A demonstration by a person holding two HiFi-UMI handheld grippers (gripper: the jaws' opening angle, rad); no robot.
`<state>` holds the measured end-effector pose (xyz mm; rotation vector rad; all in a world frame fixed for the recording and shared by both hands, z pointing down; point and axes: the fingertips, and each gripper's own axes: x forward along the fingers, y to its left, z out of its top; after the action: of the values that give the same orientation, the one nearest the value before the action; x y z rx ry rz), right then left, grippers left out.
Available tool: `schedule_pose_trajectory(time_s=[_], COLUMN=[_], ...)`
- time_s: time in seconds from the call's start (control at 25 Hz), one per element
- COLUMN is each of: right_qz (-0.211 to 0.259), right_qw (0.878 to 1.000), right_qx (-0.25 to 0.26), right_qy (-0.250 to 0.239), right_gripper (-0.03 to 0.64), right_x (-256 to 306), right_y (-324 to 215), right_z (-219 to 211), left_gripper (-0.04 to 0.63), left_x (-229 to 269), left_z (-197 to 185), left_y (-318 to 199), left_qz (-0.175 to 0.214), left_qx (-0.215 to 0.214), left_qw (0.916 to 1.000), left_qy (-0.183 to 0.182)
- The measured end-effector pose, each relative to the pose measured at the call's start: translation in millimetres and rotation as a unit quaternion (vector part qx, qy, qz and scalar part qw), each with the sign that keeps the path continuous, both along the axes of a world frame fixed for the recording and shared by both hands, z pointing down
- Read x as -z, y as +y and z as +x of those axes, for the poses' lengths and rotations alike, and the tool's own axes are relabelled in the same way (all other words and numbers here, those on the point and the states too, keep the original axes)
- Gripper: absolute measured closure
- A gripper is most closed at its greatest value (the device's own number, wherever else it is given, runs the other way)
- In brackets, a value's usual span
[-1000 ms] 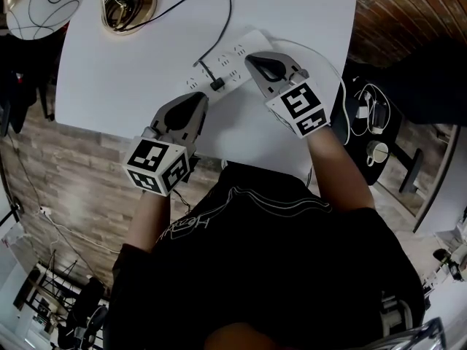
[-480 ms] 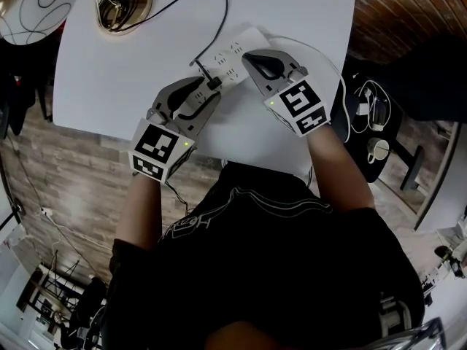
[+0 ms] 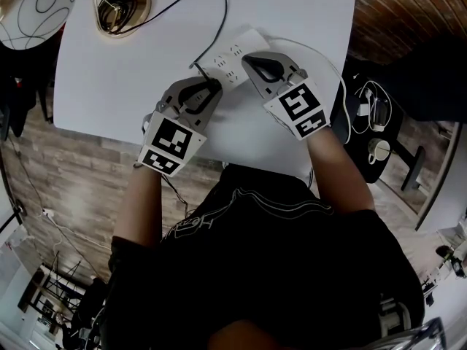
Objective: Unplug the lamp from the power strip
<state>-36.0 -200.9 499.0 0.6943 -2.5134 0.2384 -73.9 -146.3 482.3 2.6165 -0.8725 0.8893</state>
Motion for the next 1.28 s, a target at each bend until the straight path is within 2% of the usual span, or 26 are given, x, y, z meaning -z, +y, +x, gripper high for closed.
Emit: schedule_pose_trajectory(time_s=[0.28,0.48,0.72,0.88,1.08,1.2,1.28], right_qz=[0.005,0.005,0.006,0.005,0.002,0.003,0.001], right_qw=[1.0,1.0,1.0,1.0,1.0,1.0,1.0], right_qx=[-0.002,-0.005,-0.005,-0.01,-0.009,-0.011,-0.013], right_qy=[0.003,0.001,-0.003,-0.004,-0.006,-0.003,-0.007], right_gripper=[0.621,0.62,0.62,0.62,0.62,0.62,0.621], right_x=[-1.6,-1.4,1.4,-0.6,0.0,-0.8,0.1], right_y=[-0.6,-1.3,-0.3,-0.1,-0.6,-1.2,-1.2], right_z=[1.9,1.2,-0.3,1.3,0.0,1.9,1.4], left_gripper=[0.551,0.551,0.551,0.551,0.552,0.552,0.552], left_x=[0.1,-0.6,1.0,1.9,1.5,2.1,1.8], left_z=[-0.4,-1.9,-4.2,-2.8,1.5,2.3,1.2], left_y=[-1.2,-2.3,-3.2,-3.4,0.3,1.0,0.7], left_qz=[0.001,-0.042,-0.088,-0.049,0.015,0.031,0.016], left_qx=[-0.005,-0.003,0.02,0.022,-0.013,-0.019,-0.009], left_qw=[1.0,0.9985,0.9936,0.9972,0.9998,0.9992,0.9998], left_qy=[0.004,0.036,0.068,0.051,-0.008,-0.014,0.002])
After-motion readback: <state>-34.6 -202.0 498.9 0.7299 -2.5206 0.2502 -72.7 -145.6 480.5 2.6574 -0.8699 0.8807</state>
